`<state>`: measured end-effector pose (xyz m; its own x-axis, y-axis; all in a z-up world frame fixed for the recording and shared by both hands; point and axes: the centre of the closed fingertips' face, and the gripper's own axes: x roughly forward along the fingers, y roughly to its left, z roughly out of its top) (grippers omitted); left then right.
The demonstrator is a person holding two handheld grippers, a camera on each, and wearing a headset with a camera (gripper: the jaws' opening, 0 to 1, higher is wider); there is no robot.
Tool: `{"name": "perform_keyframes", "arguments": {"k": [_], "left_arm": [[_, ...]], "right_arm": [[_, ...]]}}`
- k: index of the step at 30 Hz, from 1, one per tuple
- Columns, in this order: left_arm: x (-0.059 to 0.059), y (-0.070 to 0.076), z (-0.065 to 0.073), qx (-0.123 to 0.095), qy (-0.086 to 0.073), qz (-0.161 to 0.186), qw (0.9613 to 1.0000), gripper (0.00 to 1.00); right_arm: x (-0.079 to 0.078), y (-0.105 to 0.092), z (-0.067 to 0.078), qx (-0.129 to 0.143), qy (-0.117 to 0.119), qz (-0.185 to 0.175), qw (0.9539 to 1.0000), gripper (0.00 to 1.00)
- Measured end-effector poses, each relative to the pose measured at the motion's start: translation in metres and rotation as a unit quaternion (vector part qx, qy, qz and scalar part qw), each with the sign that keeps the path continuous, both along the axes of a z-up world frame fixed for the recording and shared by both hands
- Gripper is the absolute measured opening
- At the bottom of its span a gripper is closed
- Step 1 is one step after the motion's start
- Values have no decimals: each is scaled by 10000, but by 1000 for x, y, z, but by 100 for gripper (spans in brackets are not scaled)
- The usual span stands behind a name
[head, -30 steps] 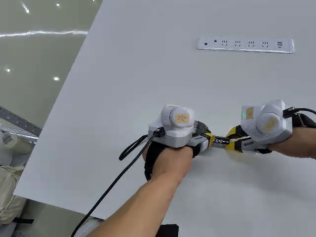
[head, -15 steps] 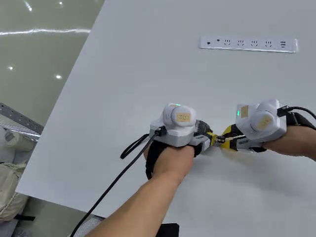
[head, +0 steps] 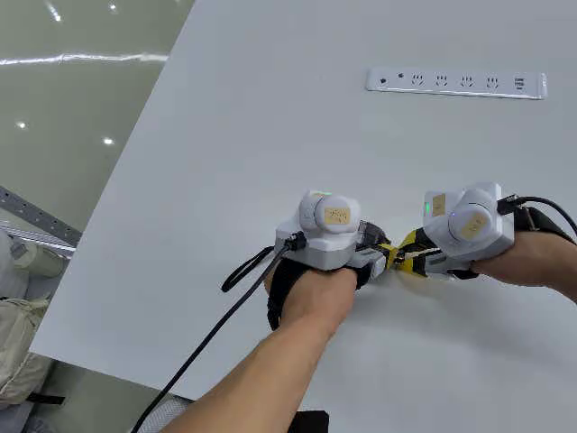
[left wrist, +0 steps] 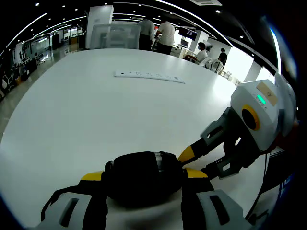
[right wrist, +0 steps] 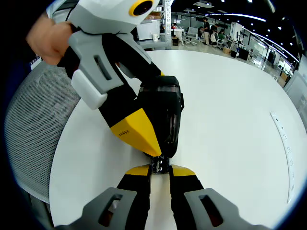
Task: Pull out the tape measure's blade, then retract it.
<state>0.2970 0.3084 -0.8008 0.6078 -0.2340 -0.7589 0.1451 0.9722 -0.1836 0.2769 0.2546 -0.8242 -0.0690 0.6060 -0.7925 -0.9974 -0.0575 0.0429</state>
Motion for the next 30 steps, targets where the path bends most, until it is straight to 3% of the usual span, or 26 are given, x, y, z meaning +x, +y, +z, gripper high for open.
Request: {"name": "perform_keyframes", "arguments": {"k": [30], "left_arm": [[-2, 0, 3, 1, -11, 31, 10000, 59]], "right_arm": [[0, 10, 0, -50, -7, -253, 9997, 11]]}}
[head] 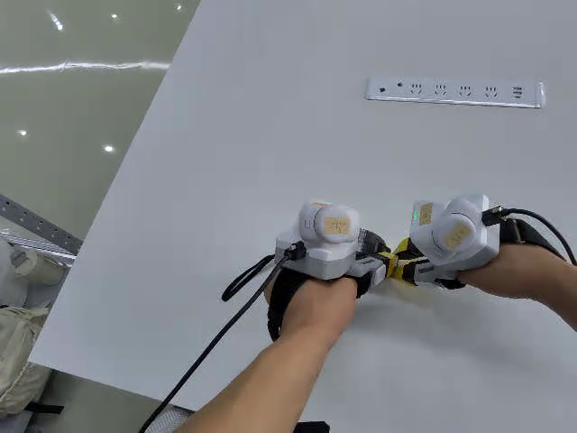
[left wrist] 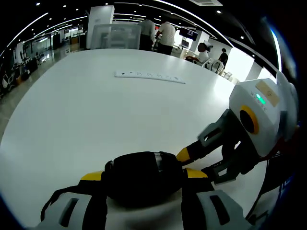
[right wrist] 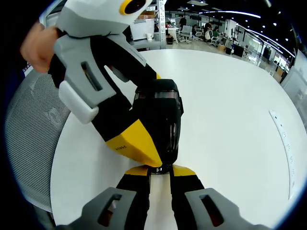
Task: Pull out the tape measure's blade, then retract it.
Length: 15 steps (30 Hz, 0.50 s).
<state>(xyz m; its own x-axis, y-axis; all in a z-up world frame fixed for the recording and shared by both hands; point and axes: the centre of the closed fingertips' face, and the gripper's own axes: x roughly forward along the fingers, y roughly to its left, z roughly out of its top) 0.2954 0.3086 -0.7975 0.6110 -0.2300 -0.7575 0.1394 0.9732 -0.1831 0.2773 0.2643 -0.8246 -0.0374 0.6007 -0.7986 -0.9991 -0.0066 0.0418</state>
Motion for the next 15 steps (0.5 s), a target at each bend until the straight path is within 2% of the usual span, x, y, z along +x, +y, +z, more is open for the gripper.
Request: {"name": "perform_keyframes", "arguments": {"k": [15], "left_arm": [[0, 0, 2, -12, -57, 142, 9999, 62]], "right_arm": [[0, 0, -1, 29, -139, 95, 9999, 13]]}}
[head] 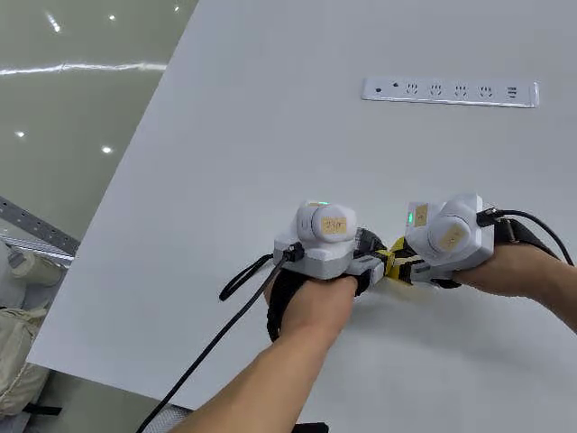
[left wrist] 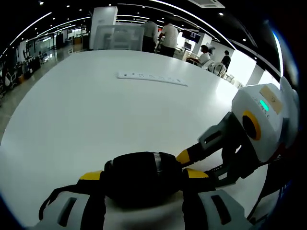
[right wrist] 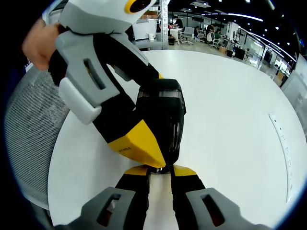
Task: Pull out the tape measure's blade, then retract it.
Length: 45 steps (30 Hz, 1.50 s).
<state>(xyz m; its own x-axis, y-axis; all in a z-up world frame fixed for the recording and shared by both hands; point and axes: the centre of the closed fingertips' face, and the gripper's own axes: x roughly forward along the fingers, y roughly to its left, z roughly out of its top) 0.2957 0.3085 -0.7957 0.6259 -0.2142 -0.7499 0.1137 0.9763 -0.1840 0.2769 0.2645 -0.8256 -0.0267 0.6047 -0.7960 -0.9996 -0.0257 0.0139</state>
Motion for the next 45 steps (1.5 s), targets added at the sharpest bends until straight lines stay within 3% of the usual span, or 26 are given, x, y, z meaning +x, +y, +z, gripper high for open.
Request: {"name": "perform_keyframes", "arguments": {"k": [7, 16, 24, 30, 39, 45], "left_arm": [[-1, 0, 0, 17, 11, -161, 9999, 62], [-7, 1, 9, 48, -56, -403, 9992, 61], [-15, 5, 16, -15, -66, -497, 9987, 62], [-24, 3, 27, -29, -205, -642, 9977, 63], [-37, 5, 38, 3, -269, -881, 9958, 71], [-52, 8, 44, 20, -251, -1071, 9939, 77]], "right_arm": [[0, -1, 0, 87, -59, -106, 9999, 14], [2, -8, 3, 201, -46, -542, 9983, 22], [-1, -15, 20, 492, 72, -1016, 9936, 27], [-7, -19, 32, 568, 51, -1229, 9908, 32], [-19, -31, 57, 726, 22, -1601, 9844, 36], [-28, -42, 72, 775, 5, -1816, 9803, 40]]}}
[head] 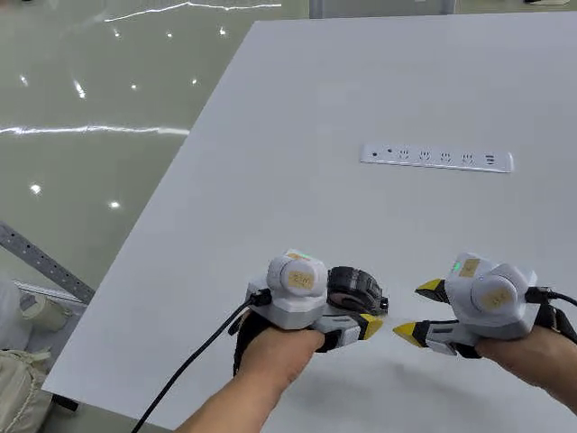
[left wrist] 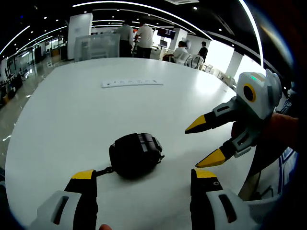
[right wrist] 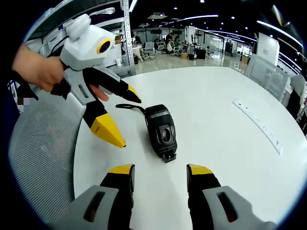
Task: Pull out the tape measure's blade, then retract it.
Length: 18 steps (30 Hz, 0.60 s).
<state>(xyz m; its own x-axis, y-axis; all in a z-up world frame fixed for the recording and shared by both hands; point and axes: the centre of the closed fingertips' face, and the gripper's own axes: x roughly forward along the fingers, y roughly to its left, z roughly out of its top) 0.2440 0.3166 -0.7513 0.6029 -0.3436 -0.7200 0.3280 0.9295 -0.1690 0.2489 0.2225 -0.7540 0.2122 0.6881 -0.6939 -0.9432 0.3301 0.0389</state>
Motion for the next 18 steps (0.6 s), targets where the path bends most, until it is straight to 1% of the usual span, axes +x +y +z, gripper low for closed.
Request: {"name": "perform_keyframes", "arguments": {"k": [4, 7, 9, 10, 14, 15, 18], "left_arm": [[-7, 0, 7, -21, -45, -114, 9999, 77], [-13, 0, 12, -27, -73, -188, 9998, 79], [-16, 1, 16, -32, -105, -218, 9997, 79], [-18, 2, 19, -29, -126, -235, 9996, 79], [-24, 3, 24, 27, -168, -341, 9993, 82], [-25, 4, 26, 34, -204, -368, 9991, 83], [-28, 5, 32, 48, -250, -406, 9989, 85]], "right_arm": [[-4, -9, 11, 71, 21, -209, 9998, 42], [-9, -16, 16, 64, 47, -282, 9996, 44], [-15, -20, 20, 93, 155, -404, 9990, 46], [-17, -23, 23, 116, 164, -447, 9988, 47], [-23, -30, 32, 160, 127, -619, 9979, 50], [-25, -32, 35, 185, 119, -678, 9975, 51], [-30, -37, 43, 206, 78, -769, 9968, 54]]}}
